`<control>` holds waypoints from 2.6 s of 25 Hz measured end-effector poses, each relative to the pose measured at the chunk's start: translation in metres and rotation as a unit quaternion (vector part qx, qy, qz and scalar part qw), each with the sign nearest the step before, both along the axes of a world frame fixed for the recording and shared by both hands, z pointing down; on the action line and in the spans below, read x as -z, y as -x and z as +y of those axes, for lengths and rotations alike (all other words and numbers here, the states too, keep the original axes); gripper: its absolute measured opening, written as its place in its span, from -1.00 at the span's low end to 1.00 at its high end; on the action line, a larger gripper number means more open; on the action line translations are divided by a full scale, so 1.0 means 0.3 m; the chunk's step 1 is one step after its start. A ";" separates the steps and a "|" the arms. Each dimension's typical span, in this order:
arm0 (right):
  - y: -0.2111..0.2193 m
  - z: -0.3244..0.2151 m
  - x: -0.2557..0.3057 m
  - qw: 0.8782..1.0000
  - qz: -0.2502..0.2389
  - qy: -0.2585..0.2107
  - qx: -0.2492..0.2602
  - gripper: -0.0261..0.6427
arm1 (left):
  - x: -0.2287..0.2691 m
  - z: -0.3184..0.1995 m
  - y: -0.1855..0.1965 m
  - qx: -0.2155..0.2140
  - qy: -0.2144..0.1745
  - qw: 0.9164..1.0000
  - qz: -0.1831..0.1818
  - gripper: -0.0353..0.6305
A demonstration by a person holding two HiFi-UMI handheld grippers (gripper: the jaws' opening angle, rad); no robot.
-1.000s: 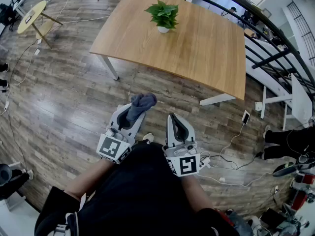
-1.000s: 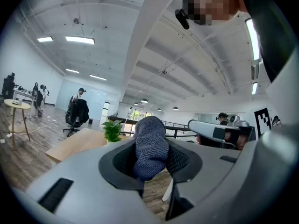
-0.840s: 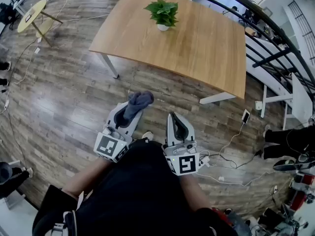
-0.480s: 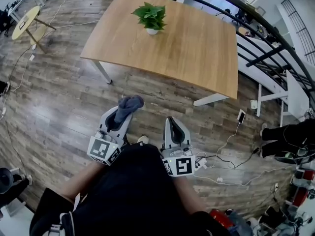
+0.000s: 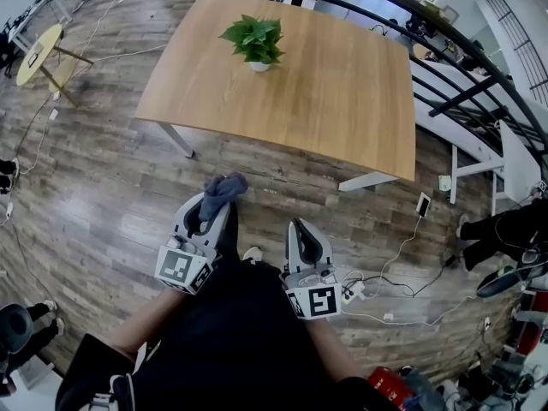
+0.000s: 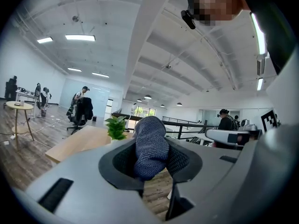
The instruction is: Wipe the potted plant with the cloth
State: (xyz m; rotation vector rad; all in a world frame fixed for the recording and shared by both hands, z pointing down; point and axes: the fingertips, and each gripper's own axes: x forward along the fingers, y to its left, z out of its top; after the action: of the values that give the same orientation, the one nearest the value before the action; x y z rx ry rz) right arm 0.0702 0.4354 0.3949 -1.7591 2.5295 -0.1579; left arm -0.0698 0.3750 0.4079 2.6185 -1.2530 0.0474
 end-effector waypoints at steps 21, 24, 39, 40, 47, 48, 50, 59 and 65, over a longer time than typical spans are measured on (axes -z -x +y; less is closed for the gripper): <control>-0.033 -0.895 0.076 0.997 0.054 -0.037 0.034 -0.86 | -0.093 -0.884 -0.005 -0.047 0.003 0.999 0.000 -0.46; -0.011 -1.008 0.044 0.998 0.049 -0.022 0.022 -0.86 | -0.133 -0.974 0.016 -0.053 0.006 0.999 -0.004 -0.46; -0.084 -1.358 -0.206 0.994 0.088 0.037 0.060 -0.41 | -0.471 -1.222 0.039 -0.064 0.085 0.991 -0.086 -0.46; -0.093 -1.387 -0.241 0.993 0.087 0.046 0.069 -0.34 | -0.487 -1.249 0.033 -0.058 0.098 0.990 -0.078 -0.46; -0.067 -1.555 -0.449 0.979 0.107 0.084 0.153 -0.19 | -0.615 -1.442 0.005 -0.015 0.134 0.988 -0.078 -0.45; -0.068 -1.572 -0.496 0.976 0.108 0.097 0.159 -0.18 | -0.646 -1.468 0.000 -0.019 0.126 0.988 -0.091 -0.45; -0.069 -1.590 -0.599 0.969 0.119 0.127 0.174 -0.16 | -0.703 -1.504 -0.019 -0.038 0.105 0.985 -0.132 -0.45; -0.008 -1.730 -0.810 0.920 0.235 0.148 0.276 -0.04 | -0.799 -1.669 -0.081 -0.078 0.118 0.980 -0.142 -0.45; 0.017 -1.771 -0.831 0.919 0.221 0.156 0.288 -0.03 | -0.821 -1.688 -0.103 -0.099 0.133 0.977 -0.132 -0.45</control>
State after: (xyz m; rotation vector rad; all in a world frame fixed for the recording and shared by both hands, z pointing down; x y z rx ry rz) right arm 0.0649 -0.0961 0.6442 -1.1520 3.4732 -0.2146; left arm -0.0388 -0.1315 0.6544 2.5466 -0.9718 0.5736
